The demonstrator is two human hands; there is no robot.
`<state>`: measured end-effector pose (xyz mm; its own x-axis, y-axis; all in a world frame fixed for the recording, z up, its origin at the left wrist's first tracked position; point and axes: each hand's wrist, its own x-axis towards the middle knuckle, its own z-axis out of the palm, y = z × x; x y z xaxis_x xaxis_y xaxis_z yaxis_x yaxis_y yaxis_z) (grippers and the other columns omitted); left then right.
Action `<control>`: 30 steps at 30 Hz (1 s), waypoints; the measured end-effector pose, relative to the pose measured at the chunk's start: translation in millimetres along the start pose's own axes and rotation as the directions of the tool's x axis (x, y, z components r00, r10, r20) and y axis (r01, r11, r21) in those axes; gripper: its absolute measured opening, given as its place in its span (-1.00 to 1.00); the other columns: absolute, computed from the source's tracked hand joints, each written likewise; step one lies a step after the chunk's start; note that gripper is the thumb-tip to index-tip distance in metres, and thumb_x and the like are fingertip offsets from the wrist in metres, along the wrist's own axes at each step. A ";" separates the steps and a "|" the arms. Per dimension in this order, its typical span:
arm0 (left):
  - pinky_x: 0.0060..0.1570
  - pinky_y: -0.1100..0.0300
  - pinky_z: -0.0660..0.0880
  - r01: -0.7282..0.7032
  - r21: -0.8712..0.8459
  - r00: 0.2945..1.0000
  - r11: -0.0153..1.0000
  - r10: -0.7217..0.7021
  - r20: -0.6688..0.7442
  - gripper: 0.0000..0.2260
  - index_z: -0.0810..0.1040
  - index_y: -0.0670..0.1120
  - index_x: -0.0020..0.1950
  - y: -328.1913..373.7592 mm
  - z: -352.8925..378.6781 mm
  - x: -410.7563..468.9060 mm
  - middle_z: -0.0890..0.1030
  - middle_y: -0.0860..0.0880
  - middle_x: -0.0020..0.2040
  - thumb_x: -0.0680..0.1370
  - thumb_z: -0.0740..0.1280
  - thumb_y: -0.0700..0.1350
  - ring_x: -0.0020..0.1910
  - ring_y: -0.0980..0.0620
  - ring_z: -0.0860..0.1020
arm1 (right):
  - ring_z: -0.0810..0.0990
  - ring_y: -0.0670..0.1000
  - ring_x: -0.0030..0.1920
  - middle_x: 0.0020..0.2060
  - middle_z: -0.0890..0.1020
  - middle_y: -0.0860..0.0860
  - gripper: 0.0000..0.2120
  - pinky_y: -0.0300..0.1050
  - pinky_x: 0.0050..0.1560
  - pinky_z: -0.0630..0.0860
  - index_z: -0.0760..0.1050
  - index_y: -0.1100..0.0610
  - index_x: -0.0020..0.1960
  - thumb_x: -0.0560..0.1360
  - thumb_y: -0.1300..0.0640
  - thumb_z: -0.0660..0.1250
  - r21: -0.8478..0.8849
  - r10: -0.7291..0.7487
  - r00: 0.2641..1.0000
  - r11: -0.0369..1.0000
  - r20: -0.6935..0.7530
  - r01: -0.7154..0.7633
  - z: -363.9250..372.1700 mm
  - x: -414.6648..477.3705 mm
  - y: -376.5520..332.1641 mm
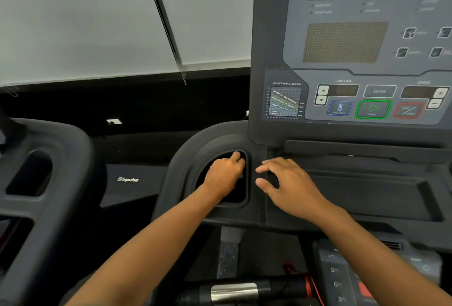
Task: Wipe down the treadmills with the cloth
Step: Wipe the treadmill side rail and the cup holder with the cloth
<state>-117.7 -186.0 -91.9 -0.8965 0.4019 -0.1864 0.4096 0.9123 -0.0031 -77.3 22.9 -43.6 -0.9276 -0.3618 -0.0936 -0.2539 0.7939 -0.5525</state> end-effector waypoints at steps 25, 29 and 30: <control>-0.03 0.04 0.58 0.185 -0.181 0.983 0.966 -0.186 0.013 -0.76 0.66 -0.16 0.26 4.9 16.0 -6.4 0.60 -0.16 0.22 0.60 0.39 -0.21 0.10 -0.18 0.64 | 0.36 -0.05 0.44 0.42 0.48 -0.13 -0.64 -0.16 0.35 0.29 0.50 -0.09 0.38 0.63 -0.14 0.29 -0.056 0.016 0.999 0.998 0.031 -0.014 10.5 -0.2 -13.5; 0.20 -0.01 0.59 0.193 0.007 0.979 0.981 -0.193 0.070 -0.65 0.53 -0.20 0.41 10.3 16.2 -9.0 0.48 -0.24 0.40 0.62 0.36 -0.26 0.28 -0.21 0.58 | 0.35 -0.04 0.45 0.42 0.48 -0.13 -0.64 -0.17 0.33 0.28 0.50 -0.08 0.38 0.63 -0.13 0.29 -0.078 0.010 1.000 0.997 0.013 -0.009 10.3 0.3 -19.1; 0.21 0.01 0.58 0.207 0.049 0.973 0.977 -0.211 0.090 -0.66 0.51 -0.20 0.42 9.4 14.4 -10.9 0.49 -0.25 0.38 0.64 0.34 -0.26 0.27 -0.20 0.59 | 0.35 -0.03 0.45 0.42 0.48 -0.12 -0.64 -0.18 0.33 0.27 0.50 -0.08 0.39 0.63 -0.13 0.29 -0.081 0.012 1.000 0.997 0.013 -0.011 10.4 -0.4 -19.7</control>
<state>-101.7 -182.9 -104.0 -0.9439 0.1915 -0.2690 0.2225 0.9708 -0.0898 -69.0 2.3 -41.3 -0.9270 -0.3582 -0.1112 -0.2647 0.8348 -0.4827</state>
